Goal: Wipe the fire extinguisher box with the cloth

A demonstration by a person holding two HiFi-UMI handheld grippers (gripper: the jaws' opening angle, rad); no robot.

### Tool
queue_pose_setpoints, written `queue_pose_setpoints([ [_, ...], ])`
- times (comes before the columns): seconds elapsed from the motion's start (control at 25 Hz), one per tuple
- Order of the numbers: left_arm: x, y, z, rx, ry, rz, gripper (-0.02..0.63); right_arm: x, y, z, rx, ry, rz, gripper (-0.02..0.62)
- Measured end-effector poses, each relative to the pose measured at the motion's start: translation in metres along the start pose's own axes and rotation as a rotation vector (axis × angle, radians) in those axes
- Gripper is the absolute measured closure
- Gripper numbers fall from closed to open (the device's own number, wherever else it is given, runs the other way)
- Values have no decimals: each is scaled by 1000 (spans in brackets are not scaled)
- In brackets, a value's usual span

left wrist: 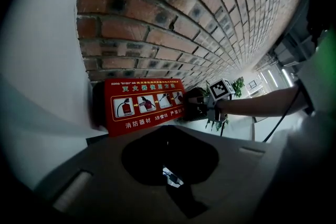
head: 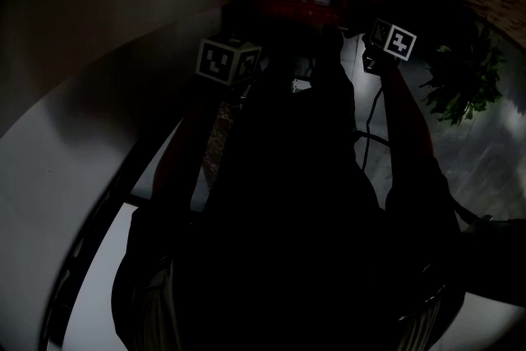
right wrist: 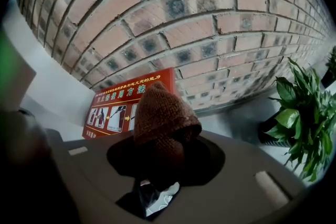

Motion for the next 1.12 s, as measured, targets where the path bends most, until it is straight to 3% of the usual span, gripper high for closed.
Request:
queue_pose_setpoints([
  [0.84, -31, -19, 11, 11, -80, -58, 603, -3, -4, 17, -120, -55, -63, 465],
  [1.12, -34, -25, 14, 23, -89, -60, 603, -17, 6, 65, -48, -174, -37, 460],
])
Point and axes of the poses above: the fingertips, and each gripper's own axes: y forward along the fingers, z to its left, x out of its top, the point moved 6 cm from there along -y, backward along the fingers, and after that the axes turned 9 degrees about -x, right-handed, at the moved point
